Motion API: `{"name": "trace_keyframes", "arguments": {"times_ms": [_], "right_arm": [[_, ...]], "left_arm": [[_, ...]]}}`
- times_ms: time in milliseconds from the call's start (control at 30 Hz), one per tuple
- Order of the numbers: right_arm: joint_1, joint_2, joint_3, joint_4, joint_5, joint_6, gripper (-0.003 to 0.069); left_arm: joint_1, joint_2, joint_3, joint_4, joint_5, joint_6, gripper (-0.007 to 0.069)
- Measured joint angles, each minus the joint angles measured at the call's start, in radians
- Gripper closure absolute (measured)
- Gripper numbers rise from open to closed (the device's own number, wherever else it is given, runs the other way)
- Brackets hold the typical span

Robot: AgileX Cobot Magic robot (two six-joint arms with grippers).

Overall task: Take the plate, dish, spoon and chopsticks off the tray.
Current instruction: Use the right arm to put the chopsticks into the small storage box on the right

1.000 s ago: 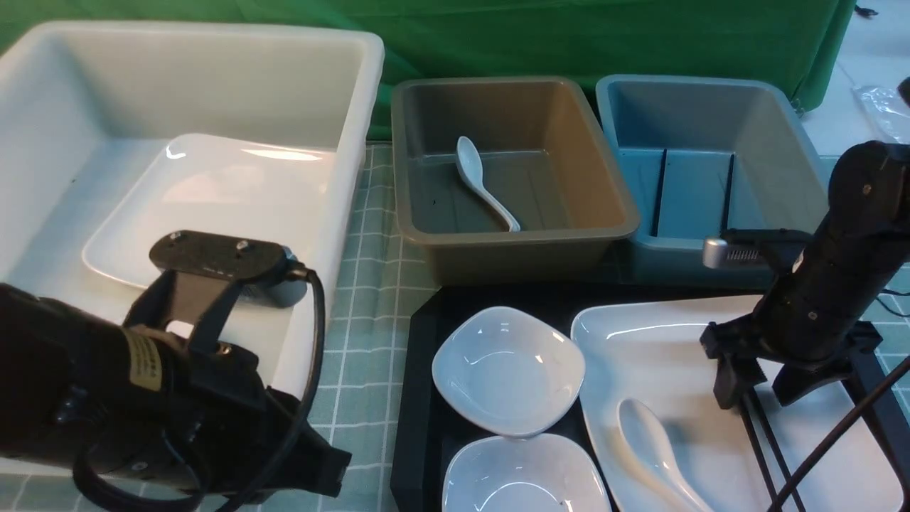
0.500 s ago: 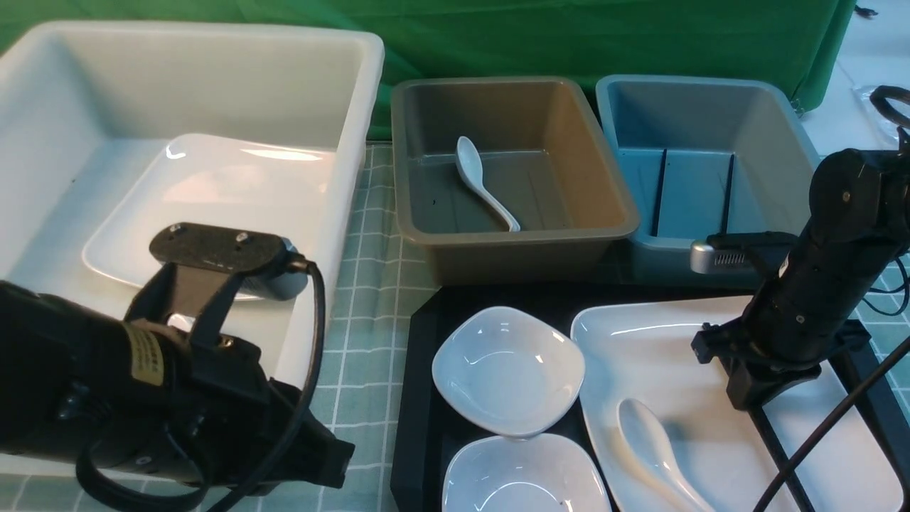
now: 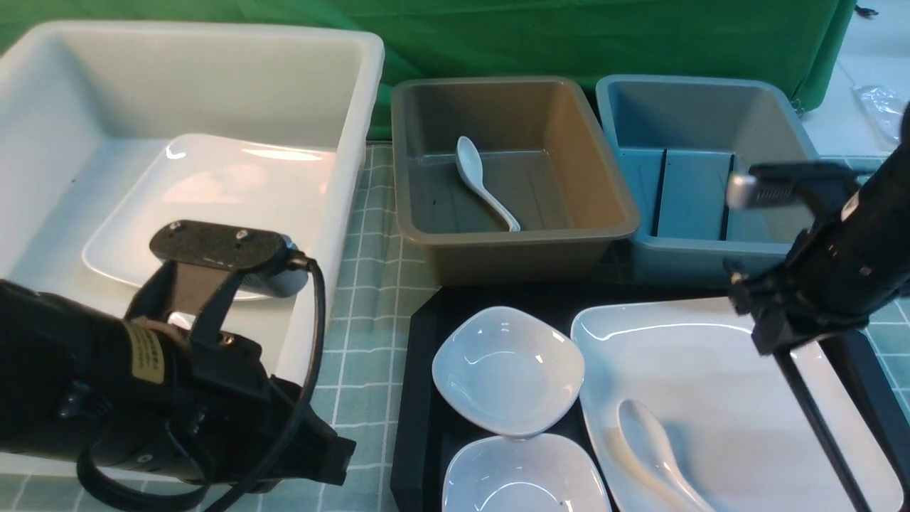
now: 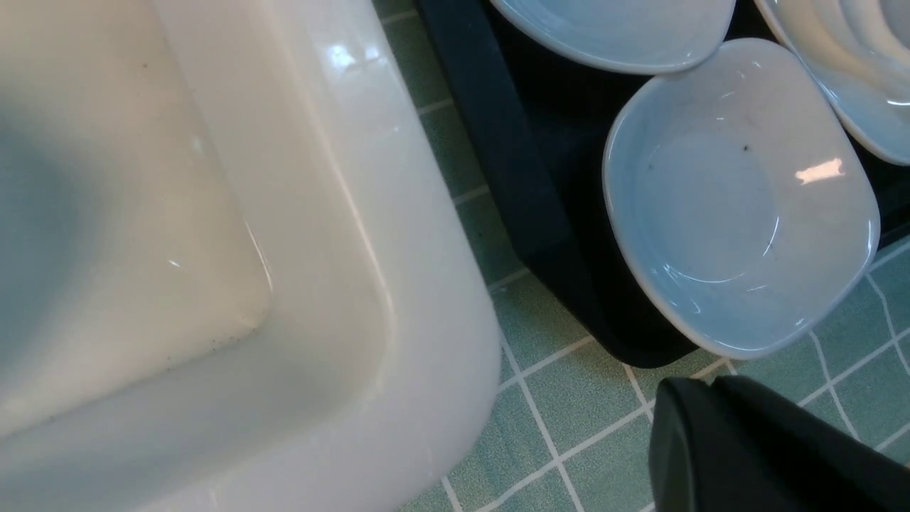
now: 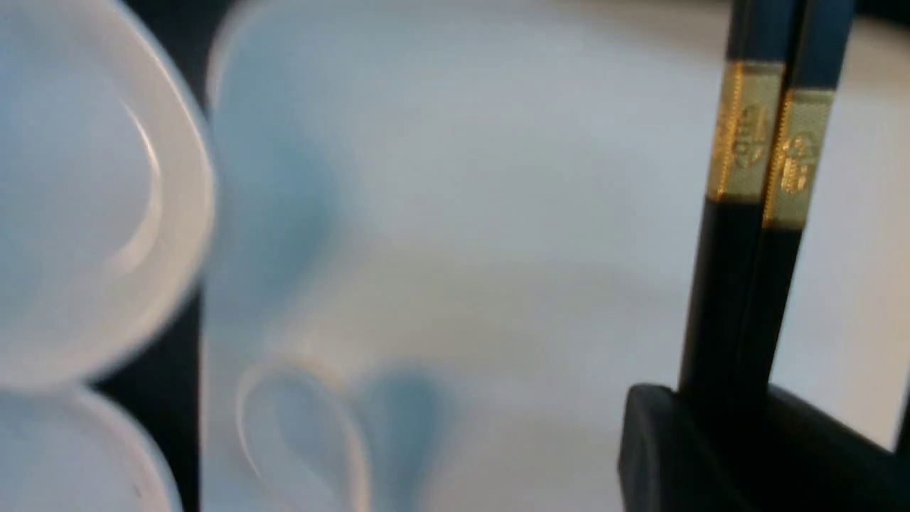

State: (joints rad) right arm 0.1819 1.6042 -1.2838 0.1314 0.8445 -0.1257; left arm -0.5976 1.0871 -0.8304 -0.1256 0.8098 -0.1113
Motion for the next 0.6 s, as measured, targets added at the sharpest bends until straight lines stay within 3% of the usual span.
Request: {"name": "trace_keyframes", "arguments": {"times_ms": [167,433,600], "right_arm": [[-0.022,0.083,-0.242,0.005,-0.06,0.0,0.0512],[-0.038,0.426,-0.742,-0.001,-0.239,0.013,0.0512],[-0.038,0.569,-0.888,-0.005,-0.277,0.015,0.0512]], "left_arm": [[0.0,0.0,0.0,0.0,0.0,0.0,0.0616],[0.0,0.0,0.0,-0.006,0.0,0.0,0.0616],[0.0,0.0,0.0,-0.019,0.007,-0.005,0.0616]]}}
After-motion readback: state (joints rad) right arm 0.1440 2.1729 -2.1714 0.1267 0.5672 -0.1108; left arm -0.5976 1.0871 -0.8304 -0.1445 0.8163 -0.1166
